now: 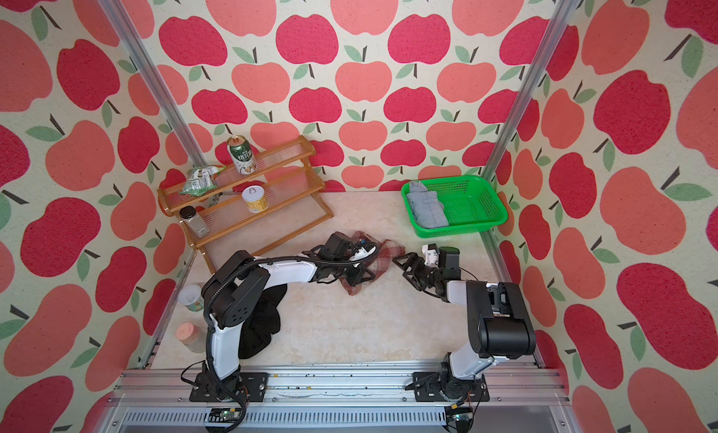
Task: Roll up the skirts
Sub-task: Roll the skirt at the center of the board.
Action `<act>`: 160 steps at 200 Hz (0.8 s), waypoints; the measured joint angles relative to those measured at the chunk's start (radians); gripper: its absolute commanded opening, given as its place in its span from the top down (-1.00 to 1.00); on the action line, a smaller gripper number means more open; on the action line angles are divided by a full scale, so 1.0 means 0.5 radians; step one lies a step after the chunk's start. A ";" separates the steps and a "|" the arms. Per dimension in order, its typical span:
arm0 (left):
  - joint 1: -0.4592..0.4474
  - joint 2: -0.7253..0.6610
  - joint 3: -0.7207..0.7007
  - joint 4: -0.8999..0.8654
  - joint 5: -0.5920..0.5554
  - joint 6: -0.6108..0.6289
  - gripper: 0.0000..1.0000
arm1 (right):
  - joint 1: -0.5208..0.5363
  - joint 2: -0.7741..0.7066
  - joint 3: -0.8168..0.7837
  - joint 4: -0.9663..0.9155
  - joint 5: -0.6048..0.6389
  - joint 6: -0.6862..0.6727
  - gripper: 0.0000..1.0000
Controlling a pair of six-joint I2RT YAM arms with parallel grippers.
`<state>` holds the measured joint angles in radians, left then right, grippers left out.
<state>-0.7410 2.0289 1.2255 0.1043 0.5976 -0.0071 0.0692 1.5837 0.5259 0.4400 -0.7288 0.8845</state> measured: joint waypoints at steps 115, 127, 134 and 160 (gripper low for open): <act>0.178 0.274 0.092 0.176 0.634 -0.529 0.85 | 0.114 0.389 0.138 0.392 -0.027 0.096 -0.74; 0.187 0.288 0.102 0.176 0.668 -0.557 0.85 | 0.117 0.432 0.163 0.430 -0.037 0.101 -0.71; 0.192 0.297 0.111 0.175 0.685 -0.579 0.85 | 0.120 0.456 0.175 0.453 -0.045 0.106 -0.70; 0.214 0.340 0.152 0.154 0.762 -0.635 0.84 | 0.124 0.534 0.220 0.526 -0.068 0.134 -0.63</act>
<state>-0.6342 2.1986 1.3014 0.1814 0.9787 -0.3244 0.1314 1.8507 0.6357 0.7033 -0.7628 0.9512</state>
